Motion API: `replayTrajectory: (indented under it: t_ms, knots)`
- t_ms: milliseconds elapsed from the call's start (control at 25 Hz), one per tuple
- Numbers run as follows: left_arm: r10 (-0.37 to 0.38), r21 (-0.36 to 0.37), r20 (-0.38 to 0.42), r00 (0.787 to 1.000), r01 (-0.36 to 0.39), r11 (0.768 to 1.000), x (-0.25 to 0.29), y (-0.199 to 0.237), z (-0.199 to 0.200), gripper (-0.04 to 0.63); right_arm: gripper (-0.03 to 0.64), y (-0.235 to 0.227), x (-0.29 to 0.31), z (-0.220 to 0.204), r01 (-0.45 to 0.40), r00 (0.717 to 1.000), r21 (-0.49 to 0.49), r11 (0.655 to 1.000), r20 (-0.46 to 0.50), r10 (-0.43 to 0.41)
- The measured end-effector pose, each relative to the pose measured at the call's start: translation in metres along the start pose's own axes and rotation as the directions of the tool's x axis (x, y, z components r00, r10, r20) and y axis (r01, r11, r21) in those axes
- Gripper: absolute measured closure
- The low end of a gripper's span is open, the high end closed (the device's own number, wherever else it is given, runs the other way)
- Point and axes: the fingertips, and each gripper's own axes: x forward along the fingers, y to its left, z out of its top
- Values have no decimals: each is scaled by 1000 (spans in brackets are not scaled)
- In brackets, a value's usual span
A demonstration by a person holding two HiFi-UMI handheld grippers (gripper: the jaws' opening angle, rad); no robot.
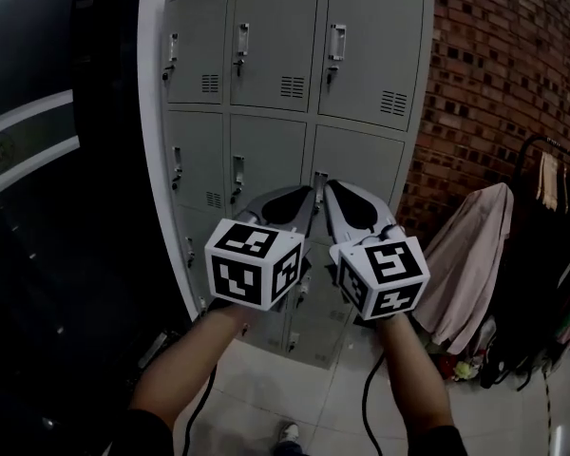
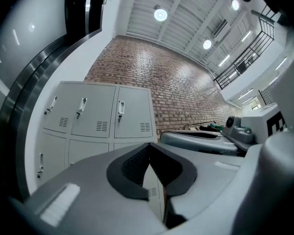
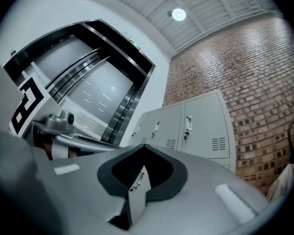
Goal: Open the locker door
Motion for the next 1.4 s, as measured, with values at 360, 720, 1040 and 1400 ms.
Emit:
replayTrajectory:
  t_ms: [360,720,1040,1400]
  knots:
    - [-10,29,7,1000,10,1000,109,53,38,589,617,-76,92,7,-29,999,-26,999,11,30]
    - [-17,24,64,998,15,1000,195,94,81,589,605,-141,166,26,-95,995,-43,995,30,96]
    - [-19,-26,56,998,21,999,231,134,88,589,534,-174,222,45,-131,991,-24,991,13,131]
    - [-105,-2,88,991,105,994,254,168,99,586,483,-210,296,56,-65,997,-67,996,-50,62]
